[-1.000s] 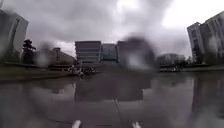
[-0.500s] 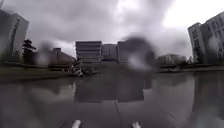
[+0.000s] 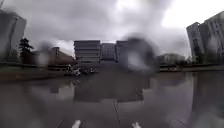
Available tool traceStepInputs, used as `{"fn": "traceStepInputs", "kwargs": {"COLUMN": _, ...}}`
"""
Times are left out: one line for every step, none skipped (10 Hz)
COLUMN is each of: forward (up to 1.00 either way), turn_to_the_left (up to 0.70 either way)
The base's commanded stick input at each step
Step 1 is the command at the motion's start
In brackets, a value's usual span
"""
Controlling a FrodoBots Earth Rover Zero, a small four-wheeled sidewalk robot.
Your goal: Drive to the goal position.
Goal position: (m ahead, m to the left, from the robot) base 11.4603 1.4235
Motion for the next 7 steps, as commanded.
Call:
{"fn": "traceStepInputs", "kwargs": {"forward": 0.70, "turn_to_the_left": 0.00}}
{"fn": "traceStepInputs", "kwargs": {"forward": 0.70, "turn_to_the_left": 0.00}}
{"fn": "traceStepInputs", "kwargs": {"forward": 0.70, "turn_to_the_left": 0.00}}
{"fn": "traceStepInputs", "kwargs": {"forward": 0.70, "turn_to_the_left": 0.00}}
{"fn": "traceStepInputs", "kwargs": {"forward": 0.70, "turn_to_the_left": -0.02}}
{"fn": "traceStepInputs", "kwargs": {"forward": 0.70, "turn_to_the_left": -0.02}}
{"fn": "traceStepInputs", "kwargs": {"forward": 0.70, "turn_to_the_left": 0.00}}
